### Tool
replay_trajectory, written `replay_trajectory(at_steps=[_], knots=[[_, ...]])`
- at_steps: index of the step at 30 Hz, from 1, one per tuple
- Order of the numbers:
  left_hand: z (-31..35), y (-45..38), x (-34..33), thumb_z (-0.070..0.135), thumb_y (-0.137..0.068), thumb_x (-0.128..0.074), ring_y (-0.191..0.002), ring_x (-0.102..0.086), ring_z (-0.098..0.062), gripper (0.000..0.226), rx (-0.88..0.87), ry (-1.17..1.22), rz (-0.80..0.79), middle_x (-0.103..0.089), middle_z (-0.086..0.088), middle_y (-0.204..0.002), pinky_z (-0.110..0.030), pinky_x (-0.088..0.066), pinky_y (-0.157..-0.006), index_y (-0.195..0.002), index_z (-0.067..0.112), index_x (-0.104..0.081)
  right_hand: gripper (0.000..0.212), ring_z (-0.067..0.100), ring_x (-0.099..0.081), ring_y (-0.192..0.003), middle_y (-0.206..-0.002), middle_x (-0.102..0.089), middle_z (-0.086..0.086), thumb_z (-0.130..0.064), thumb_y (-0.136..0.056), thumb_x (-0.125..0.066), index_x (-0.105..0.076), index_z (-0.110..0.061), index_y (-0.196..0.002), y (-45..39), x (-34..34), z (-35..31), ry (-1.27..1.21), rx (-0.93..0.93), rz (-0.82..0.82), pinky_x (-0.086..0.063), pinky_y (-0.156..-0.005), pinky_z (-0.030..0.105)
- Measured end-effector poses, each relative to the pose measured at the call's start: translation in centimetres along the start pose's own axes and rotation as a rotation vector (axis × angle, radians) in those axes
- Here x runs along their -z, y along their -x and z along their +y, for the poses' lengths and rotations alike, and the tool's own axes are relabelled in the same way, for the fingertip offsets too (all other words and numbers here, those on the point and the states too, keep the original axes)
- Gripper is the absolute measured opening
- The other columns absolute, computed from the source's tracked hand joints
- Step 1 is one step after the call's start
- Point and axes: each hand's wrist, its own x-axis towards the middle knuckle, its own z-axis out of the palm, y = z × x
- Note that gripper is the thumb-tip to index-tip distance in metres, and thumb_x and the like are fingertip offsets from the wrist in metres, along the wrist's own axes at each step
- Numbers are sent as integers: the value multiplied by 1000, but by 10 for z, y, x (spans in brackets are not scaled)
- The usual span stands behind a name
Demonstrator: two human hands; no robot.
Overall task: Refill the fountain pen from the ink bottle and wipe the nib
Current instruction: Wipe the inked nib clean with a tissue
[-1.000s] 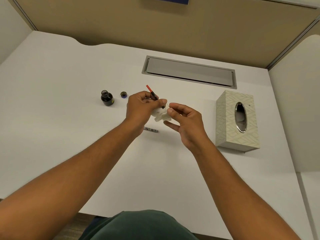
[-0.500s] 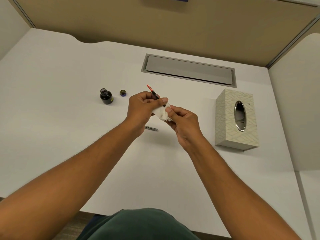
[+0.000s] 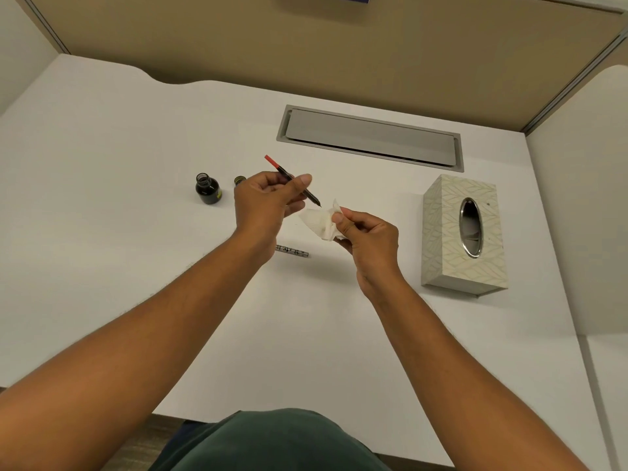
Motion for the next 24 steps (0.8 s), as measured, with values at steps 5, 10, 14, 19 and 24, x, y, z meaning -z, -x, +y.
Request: replay_trajectory(at_steps=[5,10,14,19,24], knots=[[4,2,-1,19,-81,-91,-86,-79,-22,25,26,20,-61,-79,-10,-89,-32,-65,-80,-91,6,-72,24,16,-79,-97,-102,-81,0,3,-99,-68,-76,-3,-121,-5,2,6,32,9,31,-65,-87,29],[-7,7,-7,19,-84,-88,-92,-81,-25,19,25,-38,-96,-82,-12,-95,-35,-66,-83,-91,8,-75,31,18,-76,-112,-121,-78,4,3,-105,-56,-72,-4,-130,2,-4,0,-14,-4,-96,-63,-91,25],[-11,5,-6,20,-84,-89,-92,-81,-25,23,52,-47,-66,-81,-16,-97,-36,-66,-80,-93,5,-74,26,31,-78,-110,-114,-80,13,2,-104,-52,-76,-2,-113,7,-4,-11,-197,-93,-135,-64,-94,37],[-10,9,-10,19,-83,-89,-86,-81,-24,23,46,-47,-79,-82,-15,-93,-30,-63,-73,-93,4,-73,13,29,-78,-102,-111,-77,17,-5,-101,-66,-73,5,-106,5,-4,-16,-334,-189,-185,-65,-90,36],[-7,9,-14,18,-83,-89,-86,-80,-27,21,2,-60,-103,-81,-16,-92,-35,-64,-79,-92,7,-74,16,22,-79,-93,-102,-79,12,9,-94,-69,-68,-3,-105,-1,-5,-14,-405,-241,-184,-65,-85,29]])
